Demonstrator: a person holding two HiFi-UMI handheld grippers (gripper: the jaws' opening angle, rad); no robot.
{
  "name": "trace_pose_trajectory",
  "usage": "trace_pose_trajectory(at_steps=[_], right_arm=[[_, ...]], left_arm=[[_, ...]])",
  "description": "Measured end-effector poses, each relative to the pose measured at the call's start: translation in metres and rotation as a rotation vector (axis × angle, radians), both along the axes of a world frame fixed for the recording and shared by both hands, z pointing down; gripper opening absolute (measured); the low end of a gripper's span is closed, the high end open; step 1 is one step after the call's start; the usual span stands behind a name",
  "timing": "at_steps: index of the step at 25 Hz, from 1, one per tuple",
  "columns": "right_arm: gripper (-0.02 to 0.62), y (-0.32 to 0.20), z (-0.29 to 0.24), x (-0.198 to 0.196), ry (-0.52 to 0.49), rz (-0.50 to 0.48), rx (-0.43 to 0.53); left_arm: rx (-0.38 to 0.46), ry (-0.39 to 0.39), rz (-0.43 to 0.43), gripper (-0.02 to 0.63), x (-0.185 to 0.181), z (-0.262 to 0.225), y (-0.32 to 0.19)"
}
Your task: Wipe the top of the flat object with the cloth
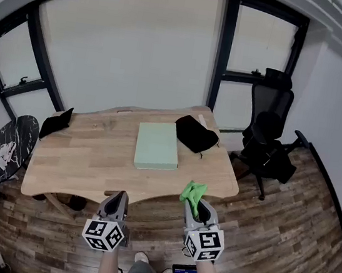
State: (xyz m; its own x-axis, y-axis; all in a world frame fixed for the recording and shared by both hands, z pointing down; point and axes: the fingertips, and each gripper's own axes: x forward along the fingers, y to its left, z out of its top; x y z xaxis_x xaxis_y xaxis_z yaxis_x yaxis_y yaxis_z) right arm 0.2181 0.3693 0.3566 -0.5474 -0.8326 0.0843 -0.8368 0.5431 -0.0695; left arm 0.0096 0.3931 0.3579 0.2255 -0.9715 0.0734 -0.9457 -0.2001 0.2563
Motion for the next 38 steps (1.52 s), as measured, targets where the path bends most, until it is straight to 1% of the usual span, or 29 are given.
trace_pose_trajectory(at_steps=[3, 7, 12, 15, 19, 21, 25, 28, 32, 38], right_arm=[[0.089, 0.003, -0.001, 0.003, -0.02, -0.017, -0.012], [0.089, 0.0, -0.009, 0.007, -0.101, -0.038, -0.026], [0.089, -0.011, -0.008, 0.005, -0.091, -0.046, -0.024], [0.089, -0.022, -0.002, 0.004, -0.088, -0.048, -0.039], [0.089, -0.046, 0.007, 0.004, -0.081, -0.042, -0.053], [0.089, -0.063, 0.012, 0.003, -0.076, -0.038, -0.061], [0.089, -0.107, 0.025, -0.008, -0.053, -0.029, -0.085], [0.089, -0.148, 0.034, -0.02, -0.02, -0.022, -0.107], [0.089, -0.21, 0.043, -0.035, 0.011, 0.008, -0.141], [0.089, -0.297, 0.052, -0.079, 0.011, 0.013, -0.176]], left_arm=[[-0.035, -0.017, 0.006, 0.006, 0.005, 0.004, 0.0], [-0.05, -0.052, -0.003, 0.006, 0.007, 0.004, -0.001], [-0.071, -0.092, -0.059, 0.006, -0.003, 0.009, -0.005], [-0.076, -0.062, -0.095, 0.006, -0.012, 0.012, -0.014], [-0.068, -0.022, -0.085, 0.006, -0.014, 0.016, -0.035], [-0.072, -0.015, -0.077, 0.006, -0.016, 0.02, -0.052], [-0.107, -0.035, -0.069, 0.006, -0.025, 0.038, -0.098], [-0.137, -0.034, -0.058, 0.006, -0.037, 0.05, -0.144], [-0.187, -0.053, -0.037, 0.006, -0.06, 0.065, -0.21], [-0.267, -0.069, 0.025, 0.006, -0.096, 0.095, -0.302]])
